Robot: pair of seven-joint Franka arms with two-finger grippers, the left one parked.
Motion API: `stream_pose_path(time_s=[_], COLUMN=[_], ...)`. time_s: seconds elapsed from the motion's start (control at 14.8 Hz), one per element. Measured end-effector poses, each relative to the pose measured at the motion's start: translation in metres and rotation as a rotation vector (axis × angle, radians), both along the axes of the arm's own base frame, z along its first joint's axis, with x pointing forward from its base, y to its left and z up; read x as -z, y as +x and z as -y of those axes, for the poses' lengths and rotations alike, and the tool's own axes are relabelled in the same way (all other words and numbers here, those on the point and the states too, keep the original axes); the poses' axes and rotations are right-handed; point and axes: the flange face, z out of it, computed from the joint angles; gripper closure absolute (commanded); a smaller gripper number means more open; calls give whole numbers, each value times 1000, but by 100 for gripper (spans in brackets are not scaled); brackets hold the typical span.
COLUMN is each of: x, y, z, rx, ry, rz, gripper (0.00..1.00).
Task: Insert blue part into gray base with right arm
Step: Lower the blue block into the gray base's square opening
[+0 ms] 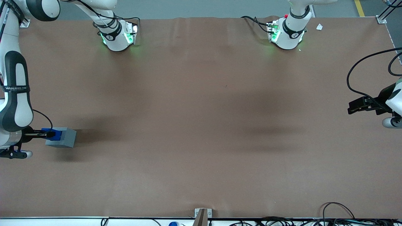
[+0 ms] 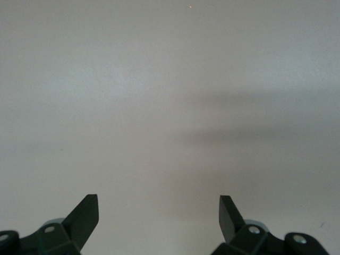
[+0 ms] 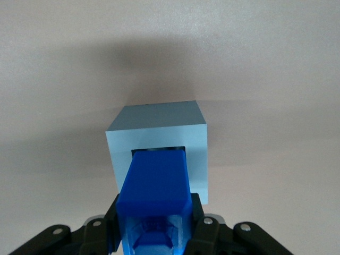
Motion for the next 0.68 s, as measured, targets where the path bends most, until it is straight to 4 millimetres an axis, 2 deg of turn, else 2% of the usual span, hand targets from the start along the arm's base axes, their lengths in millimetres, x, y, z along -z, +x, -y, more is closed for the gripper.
stream_pose_path(time_s=[0.68], x=[3], y=[-2], z=[0], rx=[0], ry=[2], rz=[-8], gripper=[94])
